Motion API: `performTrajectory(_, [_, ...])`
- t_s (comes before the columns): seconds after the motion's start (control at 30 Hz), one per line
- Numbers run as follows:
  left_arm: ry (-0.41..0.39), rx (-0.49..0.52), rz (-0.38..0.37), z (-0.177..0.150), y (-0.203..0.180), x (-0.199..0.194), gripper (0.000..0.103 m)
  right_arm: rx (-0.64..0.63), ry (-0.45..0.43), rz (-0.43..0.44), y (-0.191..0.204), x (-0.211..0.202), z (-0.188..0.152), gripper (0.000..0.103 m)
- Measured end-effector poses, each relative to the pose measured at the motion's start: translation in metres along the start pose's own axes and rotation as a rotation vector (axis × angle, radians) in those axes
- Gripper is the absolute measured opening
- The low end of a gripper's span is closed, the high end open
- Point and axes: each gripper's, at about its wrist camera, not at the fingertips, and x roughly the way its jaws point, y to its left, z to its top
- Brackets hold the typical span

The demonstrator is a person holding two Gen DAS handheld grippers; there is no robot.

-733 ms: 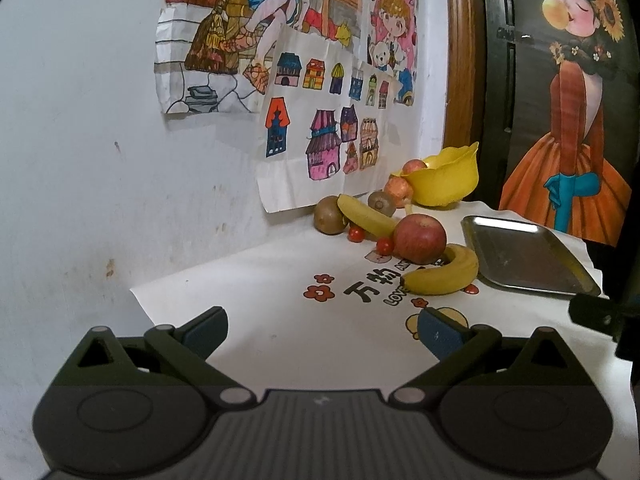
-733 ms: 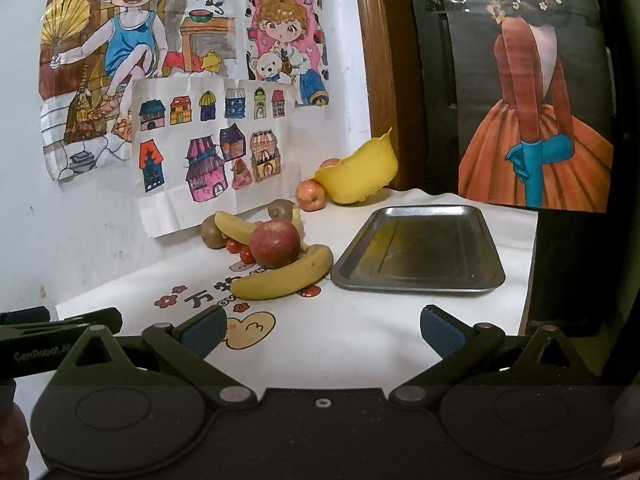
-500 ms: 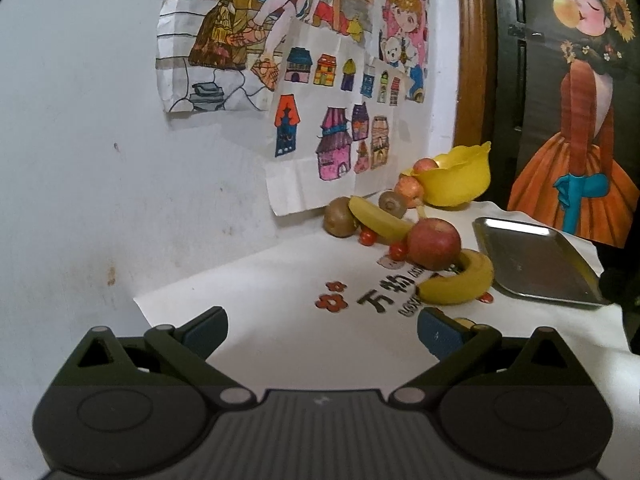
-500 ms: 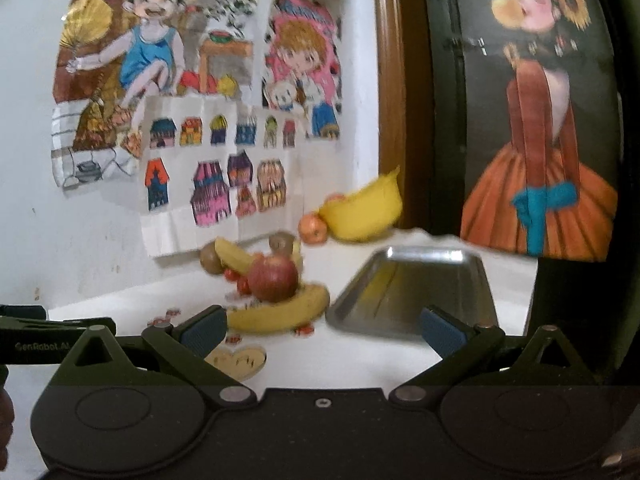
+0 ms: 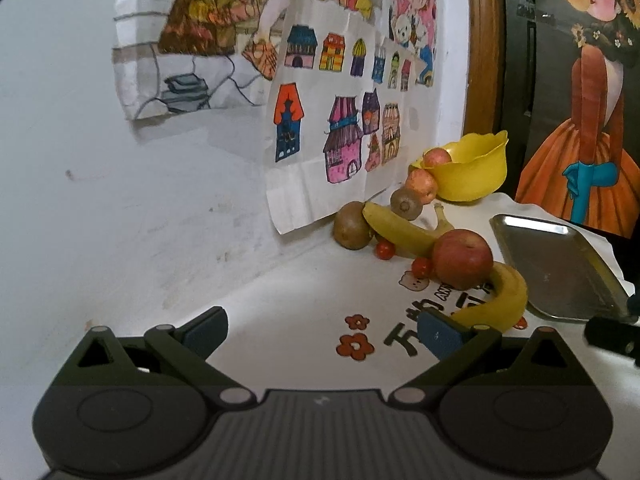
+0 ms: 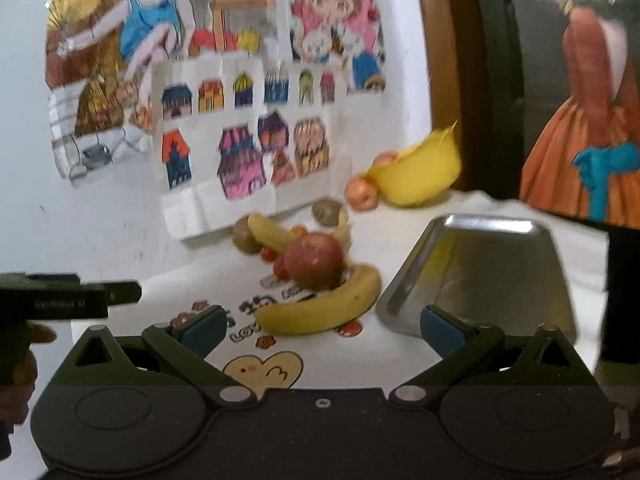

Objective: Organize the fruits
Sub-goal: 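Move the left tool to the large red apple and close on it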

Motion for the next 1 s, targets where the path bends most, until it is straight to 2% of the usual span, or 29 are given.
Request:
performTrajectory(0.17, [0.009, 0.013, -0.02, 0.01, 0.002, 0.019, 0.103, 0.047, 0.098, 0.035, -0.006, 0.038, 0.007, 0.102])
performTrajectory(0.33, [0.024, 0.023, -0.063, 0.022, 0.001, 0.039, 0.103, 0.103, 0.152, 0.032, -0.016, 0.073, 0.015, 0.102])
performTrajectory(0.4, [0.031, 0.029, -0.084, 0.027, -0.001, 0.047, 0.103, 0.131, 0.168, 0.032, -0.021, 0.085, 0.016, 0.099])
performTrajectory(0.47, [0.03, 0.034, -0.097, 0.031, -0.004, 0.055, 0.103, 0.164, 0.192, 0.038, -0.026, 0.096, 0.016, 0.091])
performTrajectory(0.7, [0.022, 0.107, -0.187, 0.045, -0.027, 0.087, 0.103, 0.254, 0.228, 0.079, -0.029, 0.115, 0.011, 0.085])
performTrajectory(0.87, [0.016, 0.172, -0.269, 0.051, -0.049, 0.108, 0.103, 0.261, 0.229, 0.059, -0.028, 0.124, 0.014, 0.085])
performTrajectory(1.0, [0.025, 0.18, -0.332, 0.058, -0.063, 0.122, 0.103, 0.251, 0.228, 0.031, -0.026, 0.132, 0.014, 0.085])
